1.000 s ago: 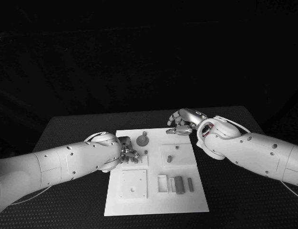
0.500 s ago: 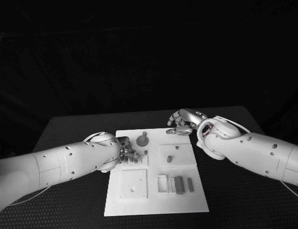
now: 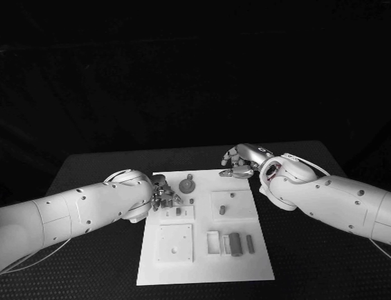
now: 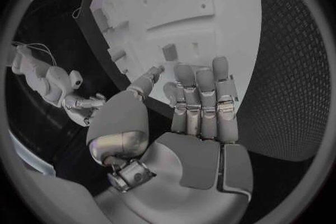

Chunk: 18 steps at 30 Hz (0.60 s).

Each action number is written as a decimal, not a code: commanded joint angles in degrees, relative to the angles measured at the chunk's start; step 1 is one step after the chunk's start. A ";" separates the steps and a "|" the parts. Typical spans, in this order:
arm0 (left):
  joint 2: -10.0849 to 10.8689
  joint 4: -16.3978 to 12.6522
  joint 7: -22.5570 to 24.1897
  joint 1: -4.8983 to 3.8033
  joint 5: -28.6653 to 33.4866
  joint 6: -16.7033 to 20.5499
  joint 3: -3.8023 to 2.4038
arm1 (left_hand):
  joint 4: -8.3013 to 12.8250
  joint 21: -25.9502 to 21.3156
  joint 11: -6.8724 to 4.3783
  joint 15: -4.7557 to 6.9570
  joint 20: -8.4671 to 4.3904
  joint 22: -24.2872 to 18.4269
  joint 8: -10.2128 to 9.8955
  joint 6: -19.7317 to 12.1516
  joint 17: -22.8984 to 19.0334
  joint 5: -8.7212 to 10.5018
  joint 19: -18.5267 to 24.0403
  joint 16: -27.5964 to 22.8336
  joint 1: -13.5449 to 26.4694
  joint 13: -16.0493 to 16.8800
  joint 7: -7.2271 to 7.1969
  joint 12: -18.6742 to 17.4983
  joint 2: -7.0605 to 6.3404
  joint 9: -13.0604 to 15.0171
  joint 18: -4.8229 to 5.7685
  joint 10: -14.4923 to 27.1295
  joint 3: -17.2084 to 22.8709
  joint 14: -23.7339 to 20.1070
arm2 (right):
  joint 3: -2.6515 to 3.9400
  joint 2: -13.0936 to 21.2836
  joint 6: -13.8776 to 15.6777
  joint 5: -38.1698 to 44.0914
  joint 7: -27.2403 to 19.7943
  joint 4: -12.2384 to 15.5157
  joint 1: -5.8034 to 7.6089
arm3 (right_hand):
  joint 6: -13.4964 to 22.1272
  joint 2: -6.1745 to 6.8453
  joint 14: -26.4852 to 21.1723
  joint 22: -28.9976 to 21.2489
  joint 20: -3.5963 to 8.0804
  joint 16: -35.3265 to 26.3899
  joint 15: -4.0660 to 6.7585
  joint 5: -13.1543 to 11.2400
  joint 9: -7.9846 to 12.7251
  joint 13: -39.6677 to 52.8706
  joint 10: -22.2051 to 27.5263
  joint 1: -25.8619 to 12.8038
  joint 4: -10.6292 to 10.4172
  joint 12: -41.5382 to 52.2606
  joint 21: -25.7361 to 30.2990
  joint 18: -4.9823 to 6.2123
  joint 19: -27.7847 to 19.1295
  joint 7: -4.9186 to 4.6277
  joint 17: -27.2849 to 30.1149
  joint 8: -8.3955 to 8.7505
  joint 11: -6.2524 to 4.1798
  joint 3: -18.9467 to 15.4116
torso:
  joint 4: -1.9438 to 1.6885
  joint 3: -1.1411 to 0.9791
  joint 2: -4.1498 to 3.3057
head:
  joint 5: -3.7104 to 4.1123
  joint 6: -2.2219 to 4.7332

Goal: Assemble the parts on the task board

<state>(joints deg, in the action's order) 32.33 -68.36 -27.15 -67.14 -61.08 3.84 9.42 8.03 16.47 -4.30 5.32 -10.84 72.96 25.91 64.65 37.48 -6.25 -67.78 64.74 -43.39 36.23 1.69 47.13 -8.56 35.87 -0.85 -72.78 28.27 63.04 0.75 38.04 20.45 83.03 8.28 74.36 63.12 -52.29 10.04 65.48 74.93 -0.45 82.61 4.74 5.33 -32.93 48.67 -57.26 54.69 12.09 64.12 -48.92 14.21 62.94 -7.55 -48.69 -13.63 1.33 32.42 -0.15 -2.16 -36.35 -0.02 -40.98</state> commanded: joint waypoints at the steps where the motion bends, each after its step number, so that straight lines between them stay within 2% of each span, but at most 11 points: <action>1: 0.61 -0.41 0.09 -0.45 2.67 -0.06 -1.12 | -0.11 -0.23 -0.19 0.06 -0.04 0.06 -0.26 -0.29 -0.10 0.31 -0.46 0.29 0.69 -0.08 -0.08 0.36 0.02 -0.02 -0.19 0.25 -0.22 -0.33 | 0.03 0.06 -0.05 0.12 -0.15 -0.12 0.00 | -0.09 0.19 -0.54 0.81 0.08 -0.13 -0.04 -0.19 -0.08 -0.05 0.26 -0.31 -0.27 -0.05 0.31 0.79 -0.45 -0.35 0.03 0.34 0.14 -0.03 | -0.08 -0.04 0.04 | 0.02 0.25; 5: 1.27 0.13 -0.07 -1.64 3.09 -0.27 -1.84 | -0.12 -0.25 -0.19 0.06 -0.05 0.06 -0.27 -0.29 -0.11 0.31 -0.47 0.30 0.68 -0.09 -0.08 0.36 0.05 -0.02 -0.20 0.24 -0.20 -0.33 | 0.03 0.12 -0.05 0.12 -0.14 -0.30 0.00 | -0.09 0.21 -0.53 0.81 0.08 -0.13 -0.04 -0.19 -0.08 -0.06 0.26 -0.31 -0.29 -0.04 0.31 0.79 -0.45 -0.35 0.04 0.35 0.14 -0.03 | -0.02 0.02 -0.05 | -0.01 0.41; 9: 0.77 3.05 -0.08 -2.91 3.50 -1.13 -1.97 | -0.09 -0.28 -0.19 0.07 -0.06 0.06 -0.29 -0.31 -0.13 0.30 -0.48 0.30 0.63 -0.10 -0.08 0.36 0.07 -0.04 -0.21 0.25 -0.19 -0.34 | 0.04 0.24 -0.05 0.11 -0.13 -0.41 0.00 | -0.09 0.24 -0.53 0.81 0.08 -0.13 -0.04 -0.18 -0.09 -0.07 0.26 -0.32 -0.33 -0.03 0.31 0.79 -0.44 -0.35 0.04 0.35 0.14 -0.03 | 0.03 -0.02 -0.07 | 0.02 0.60; 10: 0.60 3.54 -0.09 -2.98 3.47 -1.25 -1.97 | -0.05 -0.33 -0.15 0.09 -0.07 0.06 -0.44 -0.52 -0.17 0.29 -0.49 0.30 0.59 -0.13 -0.02 0.36 0.04 -0.10 -0.21 0.28 -0.18 -0.36 | 0.04 0.25 -0.06 0.10 -0.13 -0.42 0.00 | -0.09 0.25 -0.53 0.81 0.08 -0.13 -0.04 -0.18 -0.09 -0.07 0.26 -0.32 -0.33 -0.03 0.31 0.79 -0.44 -0.35 0.04 0.35 0.14 -0.03 | 0.03 -0.03 -0.07 | 0.01 0.62; 12: -0.25 5.76 -0.09 -3.09 3.15 -1.86 -1.97 | 0.18 -0.54 0.61 0.20 -0.10 0.07 -2.48 -3.28 -0.28 0.14 -0.64 0.40 0.35 -0.08 0.91 0.63 -0.09 -1.08 -0.20 0.31 -0.12 -0.45 | 0.04 0.20 -0.09 0.09 -0.13 -0.45 0.01 | -0.08 0.25 -0.53 0.81 0.09 -0.13 -0.04 -0.18 -0.09 -0.07 0.26 -0.32 -0.35 -0.03 0.31 0.79 -0.44 -0.35 0.04 0.35 0.14 -0.02 | 0.05 -0.04 -0.07 | -0.01 0.69; 14: -0.98 7.21 0.01 -3.09 2.76 -2.25 -1.96 | 0.21 -0.66 0.75 0.22 -0.08 0.07 -2.70 -3.32 -0.32 0.06 -0.60 0.41 0.33 -0.07 1.05 0.67 -0.11 -1.23 -0.15 0.51 -0.10 -0.59 | 0.04 0.16 -0.08 0.09 -0.13 -0.42 0.01 | -0.08 0.26 -0.52 0.81 0.09 -0.13 -0.04 -0.18 -0.09 -0.07 0.26 -0.32 -0.36 -0.03 0.31 0.79 -0.44 -0.35 0.04 0.36 0.14 -0.02 | 0.11 -0.04 -0.12 | -0.03 0.76; 15: -2.00 8.75 0.18 -3.08 2.33 -2.94 -1.95 | 0.26 -0.84 0.91 0.21 -0.06 0.07 -3.04 -3.50 -0.39 0.04 -0.49 0.39 0.32 -0.06 1.21 0.71 -0.15 -1.43 -0.07 0.83 -0.11 -0.83 | 0.04 0.12 -0.08 0.09 -0.14 -0.42 0.01 | -0.08 0.27 -0.52 0.81 0.09 -0.13 -0.04 -0.18 -0.10 -0.08 0.26 -0.32 -0.36 -0.03 0.31 0.79 -0.44 -0.35 0.04 0.36 0.14 -0.02 | 0.15 -0.02 -0.17 | 0.04 0.81; 17: -2.62 9.63 0.24 -3.07 2.26 -3.26 -1.94 | 0.23 -0.98 1.04 0.19 -0.05 0.09 -3.35 -3.71 -0.43 0.03 -0.42 0.41 0.38 -0.05 1.35 0.78 -0.20 -1.61 -0.01 1.05 -0.12 -1.02 | 0.05 0.12 -0.06 0.09 -0.12 -0.40 0.01 | -0.08 0.28 -0.52 0.81 0.09 -0.12 -0.04 -0.18 -0.10 -0.08 0.26 -0.32 -0.37 -0.02 0.31 0.79 -0.44 -0.35 0.04 0.36 0.14 -0.02 | 0.19 0.03 -0.29 | 0.14 0.86; 18: -3.24 10.37 0.23 -3.06 1.84 -3.63 -1.92 | 0.15 -1.18 1.40 0.15 -0.04 0.11 -4.22 -4.84 -0.47 0.04 -0.28 0.44 0.50 -0.01 1.77 0.91 -0.21 -2.03 0.06 1.40 -0.14 -1.34 | 0.05 0.17 -0.08 0.09 -0.10 -0.32 0.01 | -0.08 0.29 -0.52 0.81 0.09 -0.12 -0.04 -0.18 -0.10 -0.08 0.26 -0.33 -0.38 -0.02 0.31 0.79 -0.43 -0.35 0.04 0.36 0.14 -0.02 | 0.17 0.07 -0.32 | 0.19 0.85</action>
<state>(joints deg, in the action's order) 29.51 -58.39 -27.37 -70.18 -58.85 2.52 7.51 8.03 15.43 -3.00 5.57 -11.06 72.99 21.93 60.14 37.06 -6.25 -68.00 64.97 -43.39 36.15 3.37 47.72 -8.61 33.94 -0.85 -71.48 28.27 62.04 0.77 38.19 20.47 83.00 8.28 73.91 63.12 -52.30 10.04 65.48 74.92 -0.45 82.61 4.74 5.33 -32.98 48.68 -57.26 54.69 12.09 64.12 -48.92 14.12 62.95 -7.54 -48.69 -13.63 1.33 32.42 -0.03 -2.17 -36.52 0.07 -40.17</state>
